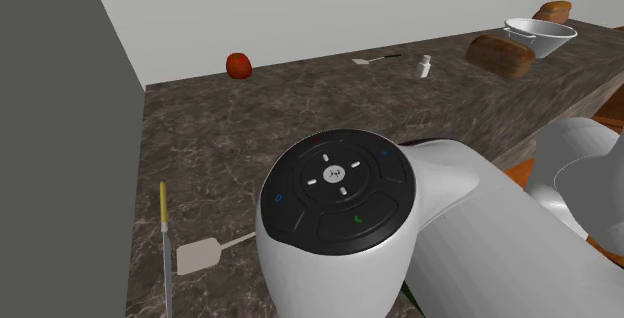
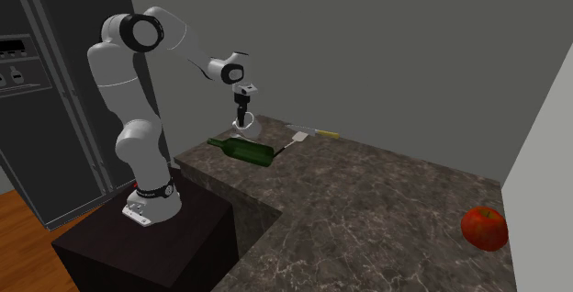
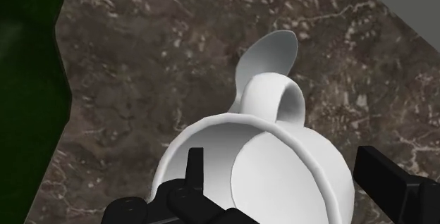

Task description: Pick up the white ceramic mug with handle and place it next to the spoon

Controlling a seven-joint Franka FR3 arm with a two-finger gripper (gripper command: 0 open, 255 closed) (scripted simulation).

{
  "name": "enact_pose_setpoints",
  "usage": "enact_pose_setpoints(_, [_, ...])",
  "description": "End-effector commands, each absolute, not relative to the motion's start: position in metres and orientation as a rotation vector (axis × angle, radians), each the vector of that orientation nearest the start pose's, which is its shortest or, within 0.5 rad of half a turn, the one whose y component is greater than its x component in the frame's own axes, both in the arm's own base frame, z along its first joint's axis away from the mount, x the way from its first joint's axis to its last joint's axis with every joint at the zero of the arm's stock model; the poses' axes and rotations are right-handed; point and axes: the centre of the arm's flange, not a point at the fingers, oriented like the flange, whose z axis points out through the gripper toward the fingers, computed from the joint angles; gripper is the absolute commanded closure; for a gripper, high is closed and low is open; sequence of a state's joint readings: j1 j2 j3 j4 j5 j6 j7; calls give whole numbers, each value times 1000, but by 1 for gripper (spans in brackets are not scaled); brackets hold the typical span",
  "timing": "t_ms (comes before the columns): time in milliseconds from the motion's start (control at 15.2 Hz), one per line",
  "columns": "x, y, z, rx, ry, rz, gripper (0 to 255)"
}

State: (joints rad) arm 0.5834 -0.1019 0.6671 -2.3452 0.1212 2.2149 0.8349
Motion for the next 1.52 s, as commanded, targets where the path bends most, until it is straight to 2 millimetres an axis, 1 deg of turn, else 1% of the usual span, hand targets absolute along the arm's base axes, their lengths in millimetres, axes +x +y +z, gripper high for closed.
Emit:
enact_pose_setpoints(0, [149, 464, 361, -3121, -530, 82, 0])
enact_pose_setpoints(132, [149, 464, 361, -3121, -530, 82, 0])
enact_pose_setpoints(198, [149, 464, 361, -3121, -530, 82, 255])
enact_pose_setpoints(792, [149, 464, 361, -3121, -530, 82, 255])
enact_pose_setpoints(1452, [149, 464, 413, -3121, -530, 82, 255])
